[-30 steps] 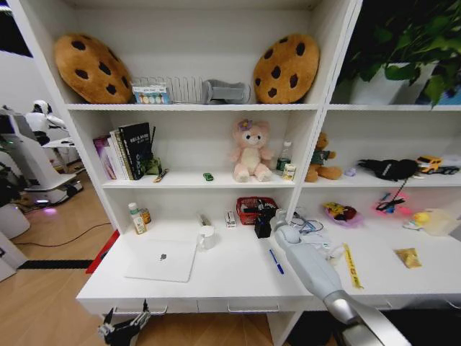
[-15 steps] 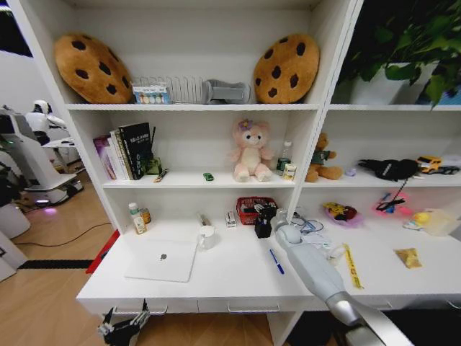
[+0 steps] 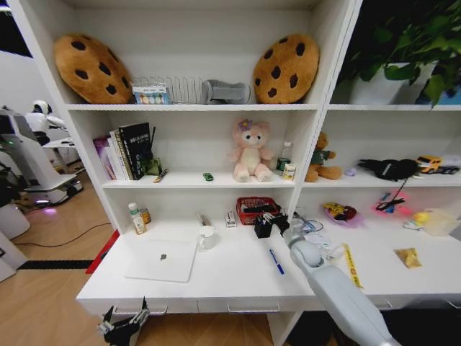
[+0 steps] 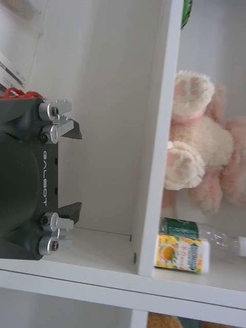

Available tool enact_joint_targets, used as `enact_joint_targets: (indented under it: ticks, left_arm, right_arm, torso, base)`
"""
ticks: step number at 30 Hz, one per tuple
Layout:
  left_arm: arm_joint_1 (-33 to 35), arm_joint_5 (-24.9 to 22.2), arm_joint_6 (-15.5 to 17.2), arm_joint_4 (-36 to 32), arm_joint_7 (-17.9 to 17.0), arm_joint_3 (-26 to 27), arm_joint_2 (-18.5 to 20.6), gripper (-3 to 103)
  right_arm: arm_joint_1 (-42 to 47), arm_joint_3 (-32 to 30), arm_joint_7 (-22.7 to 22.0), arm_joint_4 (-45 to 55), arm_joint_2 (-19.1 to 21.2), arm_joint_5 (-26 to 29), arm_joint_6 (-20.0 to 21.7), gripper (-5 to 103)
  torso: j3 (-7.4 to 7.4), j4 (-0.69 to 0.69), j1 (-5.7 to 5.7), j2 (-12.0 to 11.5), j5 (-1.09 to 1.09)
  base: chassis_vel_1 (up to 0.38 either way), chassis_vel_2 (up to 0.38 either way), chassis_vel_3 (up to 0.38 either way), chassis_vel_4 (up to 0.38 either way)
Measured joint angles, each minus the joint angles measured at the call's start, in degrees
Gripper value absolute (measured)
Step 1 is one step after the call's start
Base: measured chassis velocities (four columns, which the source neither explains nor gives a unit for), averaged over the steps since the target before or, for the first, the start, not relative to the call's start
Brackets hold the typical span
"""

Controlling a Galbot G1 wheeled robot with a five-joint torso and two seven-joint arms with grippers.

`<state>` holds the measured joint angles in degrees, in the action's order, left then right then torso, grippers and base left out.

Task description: Organize the objects on the table.

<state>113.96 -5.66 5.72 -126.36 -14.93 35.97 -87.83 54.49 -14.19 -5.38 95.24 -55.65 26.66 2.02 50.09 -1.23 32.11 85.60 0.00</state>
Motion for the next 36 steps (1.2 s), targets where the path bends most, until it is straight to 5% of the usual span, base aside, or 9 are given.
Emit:
enact_joint_targets:
  ticks: [11,15,36]
  left_arm:
    - [0.14,0.73,-0.11,-0.59,-0.03,-1.62,-0.96,99]
    - [0.43,0.74,-0.7,-0.89,-0.06,-0.79,-0.99,100]
    - [0.09,1.22,-1.29,0.42,-0.12,-1.07,-1.96,99]
  right_arm:
    - [9.36,-2.74,-0.16,9.29,3.18,0.0,0.01,71]
    - [15.31,-1.63,-4.17,8.94,1.03,1.14,5.97,70]
    - [12.98,2.54,-6.95,-0.41,-1.94,7.64,10.96,67]
  torso:
    - [0.0,0.0,0.0,0.0,0.0]
    - [0.0,-0.01,0.0,0.0,0.0]
    - [0.01,0.0,0.0,0.0,0.0]
  base:
    - [0.0,0.0,0.0,0.0]
    - [0.0,0.0,0.0,0.0]
    - [0.0,0.0,0.0,0.0]
